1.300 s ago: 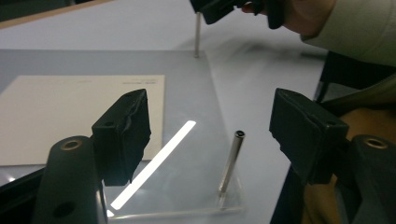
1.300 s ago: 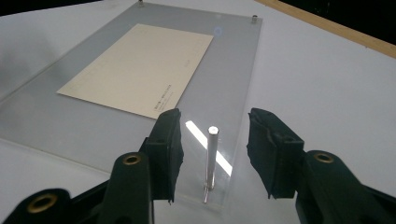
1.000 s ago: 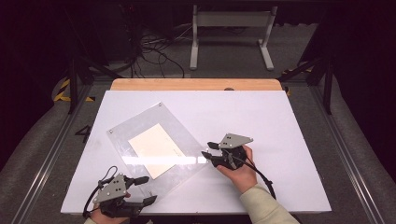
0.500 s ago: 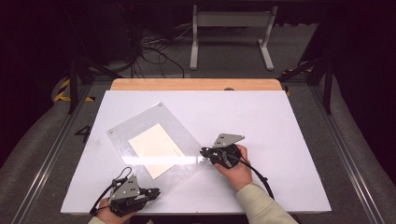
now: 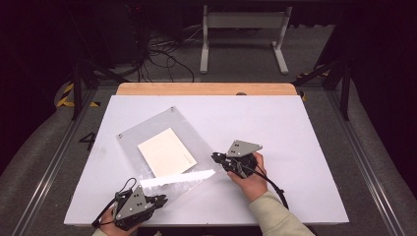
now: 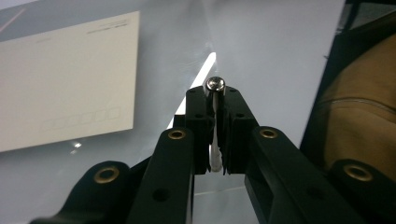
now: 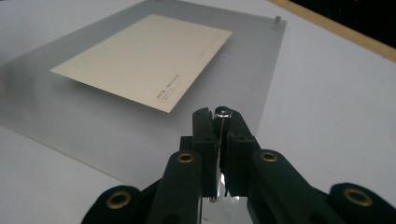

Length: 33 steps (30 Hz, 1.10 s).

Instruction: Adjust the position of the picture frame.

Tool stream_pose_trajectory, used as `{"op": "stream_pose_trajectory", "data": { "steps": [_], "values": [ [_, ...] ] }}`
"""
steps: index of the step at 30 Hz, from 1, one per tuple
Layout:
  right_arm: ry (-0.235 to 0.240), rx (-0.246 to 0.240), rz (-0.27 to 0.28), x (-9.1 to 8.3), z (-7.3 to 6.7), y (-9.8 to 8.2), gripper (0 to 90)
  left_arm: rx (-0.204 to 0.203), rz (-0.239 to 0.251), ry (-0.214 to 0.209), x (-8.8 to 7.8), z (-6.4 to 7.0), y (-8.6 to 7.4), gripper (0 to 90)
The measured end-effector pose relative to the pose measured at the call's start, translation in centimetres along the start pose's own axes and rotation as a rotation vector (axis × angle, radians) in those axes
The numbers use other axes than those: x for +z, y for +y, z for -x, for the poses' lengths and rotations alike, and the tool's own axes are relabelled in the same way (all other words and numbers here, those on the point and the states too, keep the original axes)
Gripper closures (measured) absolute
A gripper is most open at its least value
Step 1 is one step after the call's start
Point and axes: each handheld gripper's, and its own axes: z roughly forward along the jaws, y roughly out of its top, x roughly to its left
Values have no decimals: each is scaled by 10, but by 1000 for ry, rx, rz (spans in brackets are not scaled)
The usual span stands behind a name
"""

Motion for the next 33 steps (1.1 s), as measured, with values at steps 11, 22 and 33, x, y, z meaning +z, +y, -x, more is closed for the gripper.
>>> {"op": "stream_pose_trajectory", "data": {
  "steps": [11, 22, 33],
  "values": [
    [-87, -42, 47, -43, -18, 8, 849, -34, 36, 54, 3, -23, 16, 822],
    [-256, -44, 49, -95, -34, -7, 840, 9, 51, 12, 34, -29, 51, 819],
    [-288, 46, -7, -113, -19, -42, 834, 52, 2, -33, 67, -22, 70, 815]
  ]
}}
